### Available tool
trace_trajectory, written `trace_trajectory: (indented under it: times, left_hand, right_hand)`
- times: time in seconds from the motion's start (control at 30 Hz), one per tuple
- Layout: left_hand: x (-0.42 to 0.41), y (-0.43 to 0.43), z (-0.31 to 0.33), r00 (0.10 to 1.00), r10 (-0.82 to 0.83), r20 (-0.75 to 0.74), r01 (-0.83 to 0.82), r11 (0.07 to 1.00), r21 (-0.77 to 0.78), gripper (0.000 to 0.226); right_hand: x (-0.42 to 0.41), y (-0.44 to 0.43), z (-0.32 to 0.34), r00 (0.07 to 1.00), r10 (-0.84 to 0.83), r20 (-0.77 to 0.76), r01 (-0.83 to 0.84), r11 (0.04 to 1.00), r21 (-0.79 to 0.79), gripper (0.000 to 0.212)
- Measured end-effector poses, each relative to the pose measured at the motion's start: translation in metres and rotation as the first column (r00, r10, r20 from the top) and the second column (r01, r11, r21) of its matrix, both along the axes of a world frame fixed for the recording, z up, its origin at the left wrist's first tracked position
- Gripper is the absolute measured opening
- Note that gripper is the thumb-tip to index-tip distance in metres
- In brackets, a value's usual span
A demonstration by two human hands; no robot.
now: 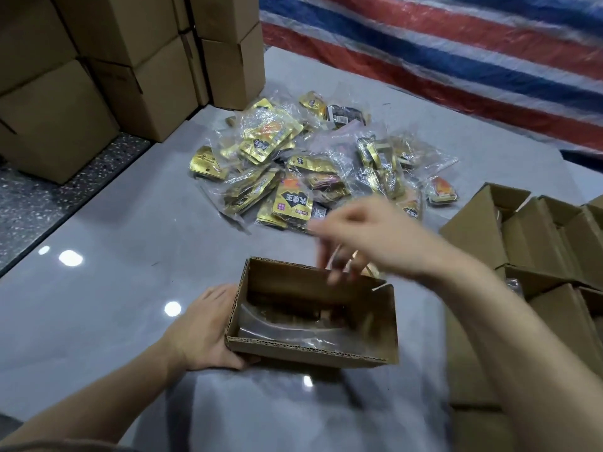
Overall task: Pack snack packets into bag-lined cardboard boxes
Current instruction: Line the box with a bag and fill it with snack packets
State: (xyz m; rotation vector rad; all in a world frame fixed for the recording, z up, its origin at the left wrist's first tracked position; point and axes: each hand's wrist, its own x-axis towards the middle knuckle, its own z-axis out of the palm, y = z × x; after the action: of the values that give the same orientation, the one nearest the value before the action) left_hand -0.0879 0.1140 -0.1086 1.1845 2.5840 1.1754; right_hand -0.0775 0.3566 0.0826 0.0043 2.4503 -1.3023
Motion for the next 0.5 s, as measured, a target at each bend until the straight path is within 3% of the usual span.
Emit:
trace_trajectory:
  times: [0.07,0.13,0.2,0.27,0.37,0.43,0.5]
  left_hand:
    - [-0.001,-0.001,0.001,1.0,-0.018,0.016,0.018,1.0,0.024,0.075]
    - [-0.003,-0.001,0.002,0.999,-0.031,0.024,0.03,0.999,0.028,0.077]
    - [-0.005,-0.001,0.004,0.998,-0.046,0.035,0.045,0.999,0.026,0.078]
    - [-0.005,-0.002,0.003,0.998,-0.052,0.045,0.051,0.999,0.019,0.079]
    - [-0.004,-0.005,0.003,0.993,-0.045,0.107,0.044,0.999,0.013,0.085]
    - [-0.005,-0.006,0.003,0.995,-0.053,0.089,0.054,0.999,-0.003,0.087]
    - [-0.004,-0.004,0.006,0.994,-0.054,0.095,0.055,0.998,-0.009,0.093]
  right_hand:
    - [-0.019,0.032,-0.004,0.943,-0.309,-0.123,0.295,0.948,-0.119,0.04]
    - [-0.037,0.05,-0.034,0.872,-0.466,-0.15,0.472,0.882,0.002,0.034]
    - [-0.046,0.054,-0.076,0.904,-0.423,-0.067,0.427,0.881,0.202,0.025]
    - [-0.048,0.053,-0.119,0.953,-0.299,0.058,0.254,0.886,0.389,0.013]
    - [-0.047,0.048,-0.156,0.974,-0.227,-0.019,0.177,0.702,0.689,0.008]
    - [-0.051,0.048,-0.16,0.981,-0.181,-0.067,0.167,0.62,0.767,0.014]
    - [-0.053,0.052,-0.158,0.991,-0.123,-0.048,0.114,0.61,0.784,0.017]
